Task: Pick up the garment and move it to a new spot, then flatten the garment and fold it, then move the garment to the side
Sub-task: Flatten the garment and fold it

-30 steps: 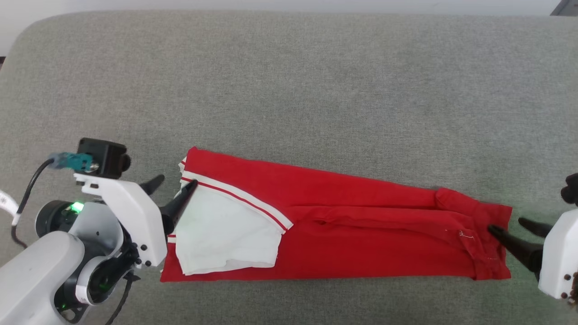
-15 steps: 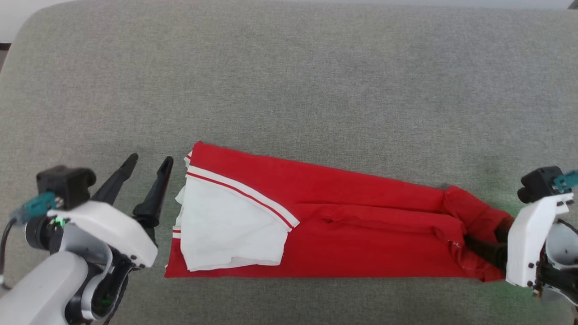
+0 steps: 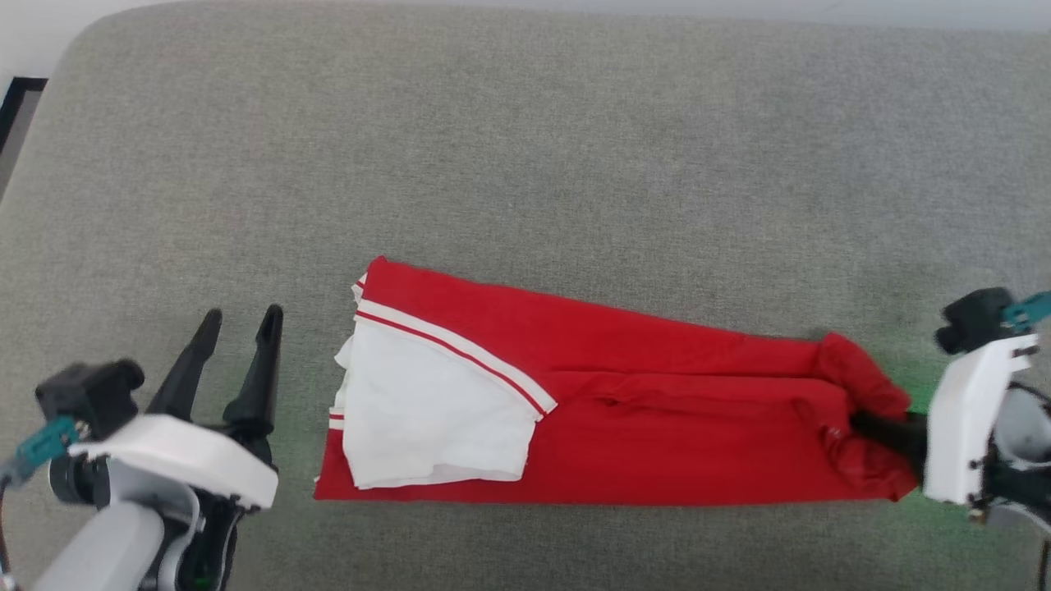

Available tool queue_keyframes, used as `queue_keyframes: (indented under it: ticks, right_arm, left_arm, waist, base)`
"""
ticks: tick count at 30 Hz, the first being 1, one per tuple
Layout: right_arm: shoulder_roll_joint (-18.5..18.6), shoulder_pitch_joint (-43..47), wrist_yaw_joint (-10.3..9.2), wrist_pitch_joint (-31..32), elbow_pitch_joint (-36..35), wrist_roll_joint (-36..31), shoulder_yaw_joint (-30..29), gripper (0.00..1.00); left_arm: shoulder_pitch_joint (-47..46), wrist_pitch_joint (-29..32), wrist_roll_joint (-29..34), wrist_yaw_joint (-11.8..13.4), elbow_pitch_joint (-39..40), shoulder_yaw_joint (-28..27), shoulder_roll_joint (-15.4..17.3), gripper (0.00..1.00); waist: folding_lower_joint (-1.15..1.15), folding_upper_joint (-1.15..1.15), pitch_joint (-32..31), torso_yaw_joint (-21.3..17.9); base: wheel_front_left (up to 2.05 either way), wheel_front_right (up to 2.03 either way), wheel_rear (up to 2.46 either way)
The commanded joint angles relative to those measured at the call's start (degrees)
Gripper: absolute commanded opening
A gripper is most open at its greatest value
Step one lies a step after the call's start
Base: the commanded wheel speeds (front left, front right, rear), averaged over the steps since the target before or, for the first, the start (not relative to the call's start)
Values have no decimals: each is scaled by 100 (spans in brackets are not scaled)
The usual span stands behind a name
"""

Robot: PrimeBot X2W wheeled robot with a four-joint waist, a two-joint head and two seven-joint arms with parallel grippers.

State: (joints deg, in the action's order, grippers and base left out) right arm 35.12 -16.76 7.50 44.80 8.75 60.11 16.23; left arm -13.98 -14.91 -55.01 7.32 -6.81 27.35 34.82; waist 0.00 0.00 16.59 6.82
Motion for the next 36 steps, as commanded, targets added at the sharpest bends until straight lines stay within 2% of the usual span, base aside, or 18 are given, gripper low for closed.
queue_keyframes:
  ticks: [1, 9, 16, 23, 29, 36]
  right_arm:
    - [101, 8, -1, -55, 25, 51, -60, 0]
    - [663, 41, -1, -307, 404, 389, -520, 0]
    - [1121, -135, -1, -477, 1020, 310, -910, 0]
    - [1269, -310, -1, -520, 1480, 90, -949, 0]
    - [1203, -219, 0, -496, 985, 264, -821, 0]
    - [1109, 151, 0, -563, -349, 425, -473, 0]
  left_arm:
    - [156, -33, 102, -58, -9, -88, -65, 100]
    - [667, -34, 699, -485, -89, -862, -590, 100]
    - [910, -32, 1231, -810, -47, -1495, -1052, 100]
    - [1110, -32, 1614, -1088, -90, -1981, -1446, 100]
    - [1226, -32, 1794, -1213, -129, -2184, -1634, 100]
    - [1327, -32, 1918, -1329, -120, -2329, -1773, 100]
  waist:
    - [0, 0, -19, -13]
    - [0, 0, -116, -118]
    - [0, 0, -186, -232]
    - [0, 0, -292, -357]
    - [0, 0, -368, -414]
    - [0, 0, -468, -380]
  base:
    - [0, 0, 0]
    - [0, 0, 0]
    - [0, 0, 0]
    - [0, 0, 0]
    - [0, 0, 0]
    - [0, 0, 0]
